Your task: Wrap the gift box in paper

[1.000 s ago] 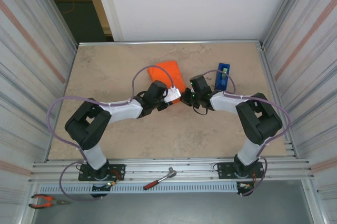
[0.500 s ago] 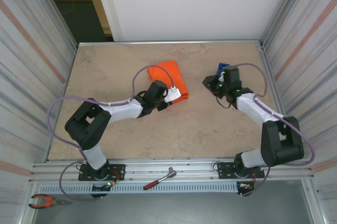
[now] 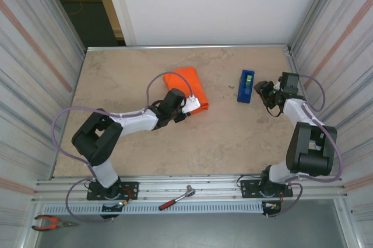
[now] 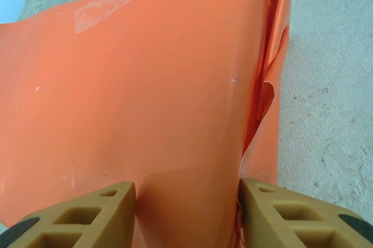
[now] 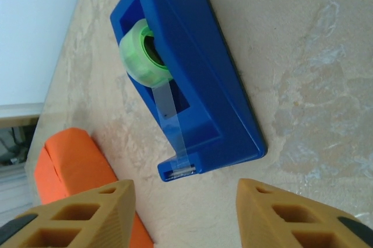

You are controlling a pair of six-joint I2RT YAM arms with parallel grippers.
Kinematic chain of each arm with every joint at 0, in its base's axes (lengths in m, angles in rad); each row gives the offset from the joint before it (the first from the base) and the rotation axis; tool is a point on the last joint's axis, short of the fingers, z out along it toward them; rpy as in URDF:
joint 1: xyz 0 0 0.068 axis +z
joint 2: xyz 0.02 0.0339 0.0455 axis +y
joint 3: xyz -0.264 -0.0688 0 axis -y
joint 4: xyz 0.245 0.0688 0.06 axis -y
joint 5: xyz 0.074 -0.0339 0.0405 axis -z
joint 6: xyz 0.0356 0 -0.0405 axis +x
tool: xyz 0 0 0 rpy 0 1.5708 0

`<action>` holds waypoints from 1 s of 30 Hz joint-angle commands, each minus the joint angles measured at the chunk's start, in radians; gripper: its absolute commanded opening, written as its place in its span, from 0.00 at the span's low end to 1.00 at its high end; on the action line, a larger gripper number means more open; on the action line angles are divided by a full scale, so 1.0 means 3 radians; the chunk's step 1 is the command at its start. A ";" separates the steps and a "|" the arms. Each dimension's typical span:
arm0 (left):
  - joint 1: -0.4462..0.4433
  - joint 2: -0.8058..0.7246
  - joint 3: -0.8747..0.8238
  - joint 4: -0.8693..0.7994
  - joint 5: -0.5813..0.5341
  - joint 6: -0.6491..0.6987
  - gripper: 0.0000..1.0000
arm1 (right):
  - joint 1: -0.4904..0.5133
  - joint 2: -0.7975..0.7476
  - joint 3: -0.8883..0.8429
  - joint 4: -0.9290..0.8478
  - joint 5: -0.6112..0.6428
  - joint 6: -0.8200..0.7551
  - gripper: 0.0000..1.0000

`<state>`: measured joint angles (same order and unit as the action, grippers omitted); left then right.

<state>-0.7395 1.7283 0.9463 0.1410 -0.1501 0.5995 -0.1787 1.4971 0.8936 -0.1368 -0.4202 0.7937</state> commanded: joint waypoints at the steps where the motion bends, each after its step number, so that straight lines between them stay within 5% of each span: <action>1: 0.0013 0.0027 0.0021 -0.0263 0.0020 -0.0088 0.48 | -0.0003 0.0164 0.0169 0.0013 -0.0246 -0.0168 0.41; 8: 0.0006 0.0018 0.0026 -0.0275 0.0015 -0.0097 0.48 | 0.0005 0.0451 0.0349 0.0042 -0.0296 -0.0248 0.31; 30: 0.0001 0.0017 0.0030 -0.0301 0.0010 -0.0117 0.47 | 0.0164 0.0923 0.0608 0.0046 -0.0294 -0.0288 0.35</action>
<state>-0.7399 1.7283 0.9501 0.1322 -0.1501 0.5938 -0.1349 1.7538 1.0538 -0.1268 -0.4946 0.7235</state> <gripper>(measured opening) 0.475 0.348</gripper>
